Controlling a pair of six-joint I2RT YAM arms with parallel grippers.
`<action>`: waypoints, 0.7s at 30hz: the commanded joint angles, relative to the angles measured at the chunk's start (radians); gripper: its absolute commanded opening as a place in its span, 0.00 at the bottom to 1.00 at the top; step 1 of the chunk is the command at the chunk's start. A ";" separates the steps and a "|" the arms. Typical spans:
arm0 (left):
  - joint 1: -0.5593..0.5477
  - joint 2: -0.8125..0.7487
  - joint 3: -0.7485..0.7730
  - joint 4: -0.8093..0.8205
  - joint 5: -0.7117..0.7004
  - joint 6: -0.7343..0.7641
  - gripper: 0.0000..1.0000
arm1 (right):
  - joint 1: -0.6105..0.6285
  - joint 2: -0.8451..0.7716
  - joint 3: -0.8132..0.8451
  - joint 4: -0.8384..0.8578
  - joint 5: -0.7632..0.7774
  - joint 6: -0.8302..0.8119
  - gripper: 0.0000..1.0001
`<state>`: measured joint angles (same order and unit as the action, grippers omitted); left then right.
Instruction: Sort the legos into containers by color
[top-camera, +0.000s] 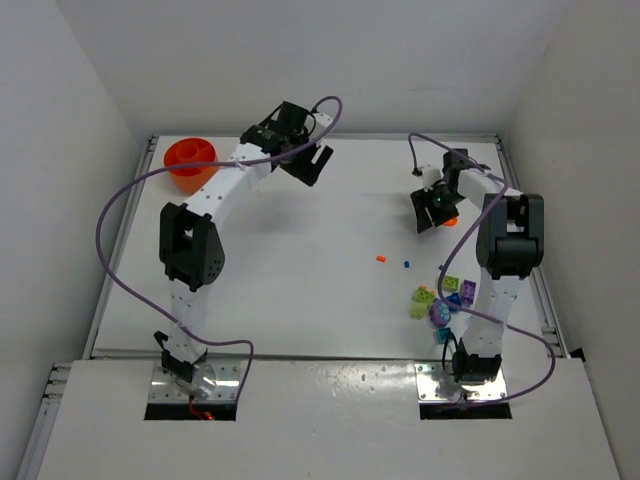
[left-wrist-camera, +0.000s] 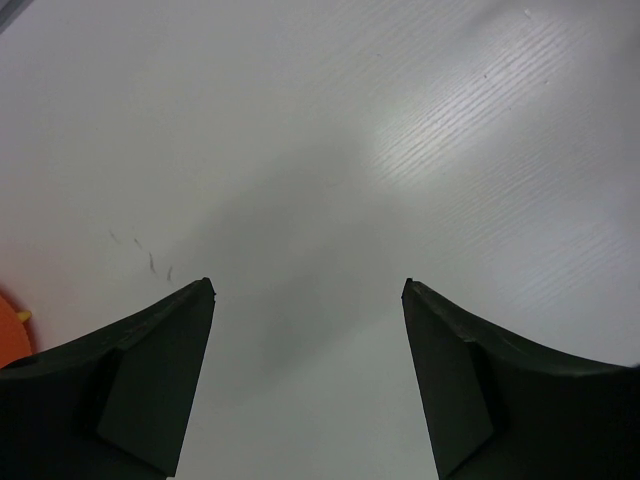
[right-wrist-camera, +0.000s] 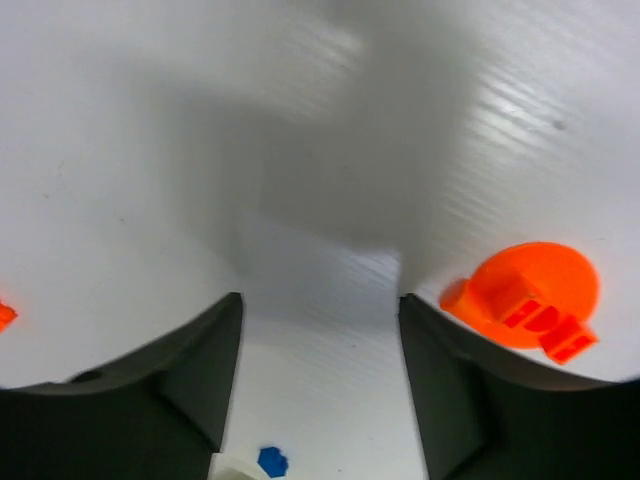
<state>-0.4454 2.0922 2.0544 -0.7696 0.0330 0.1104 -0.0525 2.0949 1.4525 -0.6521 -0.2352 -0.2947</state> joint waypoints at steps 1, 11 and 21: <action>0.022 -0.092 -0.014 0.044 0.024 -0.014 0.82 | -0.021 -0.064 0.052 0.019 0.055 0.015 0.67; 0.042 -0.141 -0.123 0.119 0.062 -0.014 0.82 | -0.041 -0.114 0.086 -0.009 0.143 0.060 0.70; 0.093 -0.193 -0.217 0.173 0.084 -0.023 0.82 | -0.050 0.011 0.177 -0.030 0.270 0.163 0.79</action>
<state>-0.3721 1.9770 1.8442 -0.6418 0.0929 0.0990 -0.0967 2.0708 1.5917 -0.6708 0.0010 -0.1749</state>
